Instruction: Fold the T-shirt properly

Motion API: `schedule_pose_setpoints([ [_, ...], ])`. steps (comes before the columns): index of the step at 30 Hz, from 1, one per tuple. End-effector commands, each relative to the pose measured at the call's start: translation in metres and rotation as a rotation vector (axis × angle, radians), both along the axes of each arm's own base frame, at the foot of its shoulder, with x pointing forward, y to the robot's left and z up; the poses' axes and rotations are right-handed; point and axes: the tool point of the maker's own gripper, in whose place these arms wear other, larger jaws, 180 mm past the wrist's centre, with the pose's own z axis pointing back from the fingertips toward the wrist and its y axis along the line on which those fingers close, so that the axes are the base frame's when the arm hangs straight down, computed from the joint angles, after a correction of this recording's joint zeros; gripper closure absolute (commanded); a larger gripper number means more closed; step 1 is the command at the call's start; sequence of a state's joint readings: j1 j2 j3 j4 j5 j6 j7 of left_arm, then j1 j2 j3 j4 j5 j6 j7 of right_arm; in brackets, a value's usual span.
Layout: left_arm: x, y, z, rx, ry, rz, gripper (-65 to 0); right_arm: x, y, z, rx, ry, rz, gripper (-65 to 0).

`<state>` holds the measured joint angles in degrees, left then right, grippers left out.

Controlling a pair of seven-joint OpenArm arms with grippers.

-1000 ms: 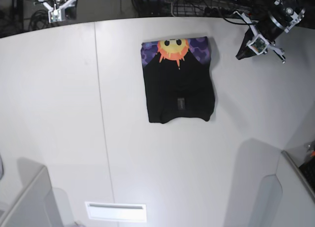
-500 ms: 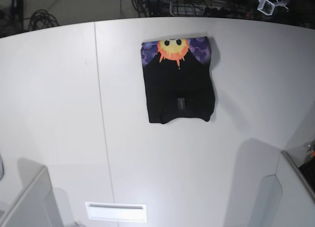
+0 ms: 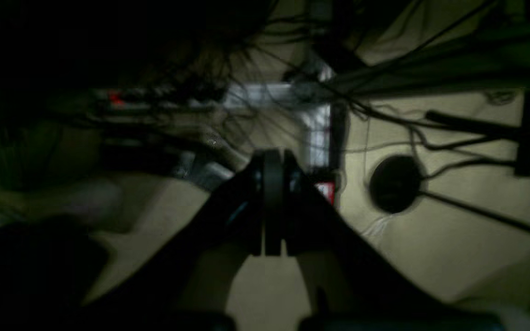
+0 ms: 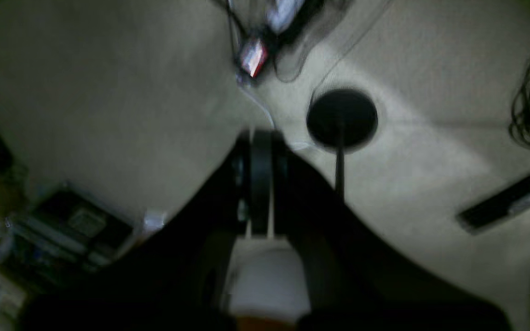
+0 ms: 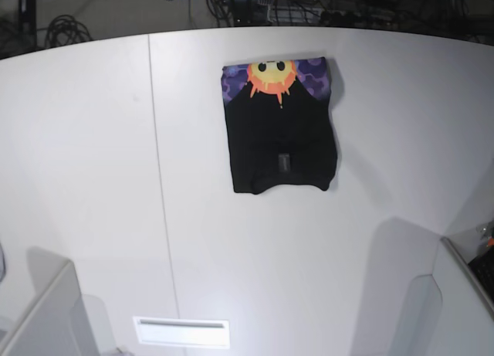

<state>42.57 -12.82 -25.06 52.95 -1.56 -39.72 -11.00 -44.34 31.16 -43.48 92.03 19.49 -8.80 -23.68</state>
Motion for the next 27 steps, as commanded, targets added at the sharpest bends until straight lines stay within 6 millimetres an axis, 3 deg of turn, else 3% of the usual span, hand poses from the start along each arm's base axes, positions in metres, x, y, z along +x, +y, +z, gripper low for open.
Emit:
schedule_pose_setpoints([
  [1,-0.001,0.010,-0.003,0.003,0.007,0.010,0.0,-0.015,0.003,-0.005,-0.010,0.040,-0.007,0.0],
  [5,-0.002,0.001,-0.038,-0.054,0.113,-0.011,0.0,-0.044,0.004,-0.039,-0.083,0.123,-0.041,0.0],
  [11,-0.010,-0.046,-0.066,-0.151,0.256,-0.239,0.0,-0.061,-0.002,-0.099,-0.131,0.017,-0.110,0.0],
  [15,-0.015,-0.034,-0.088,0.013,0.336,-0.418,0.0,-0.059,-0.017,-0.129,-0.196,-0.055,-0.106,0.0],
  [17,-0.015,-0.026,-0.093,0.075,0.360,-0.478,0.0,-0.057,-0.029,-0.136,-0.261,-0.048,-0.166,0.0],
  [21,-0.007,-0.031,-0.099,0.102,0.358,-0.477,0.0,-0.038,-0.038,-0.141,-0.316,-0.070,-0.338,0.0],
  [27,-0.004,-0.033,-0.100,0.099,0.351,-0.478,0.0,-0.030,-0.054,-0.142,-0.346,-0.086,-0.378,0.0],
])
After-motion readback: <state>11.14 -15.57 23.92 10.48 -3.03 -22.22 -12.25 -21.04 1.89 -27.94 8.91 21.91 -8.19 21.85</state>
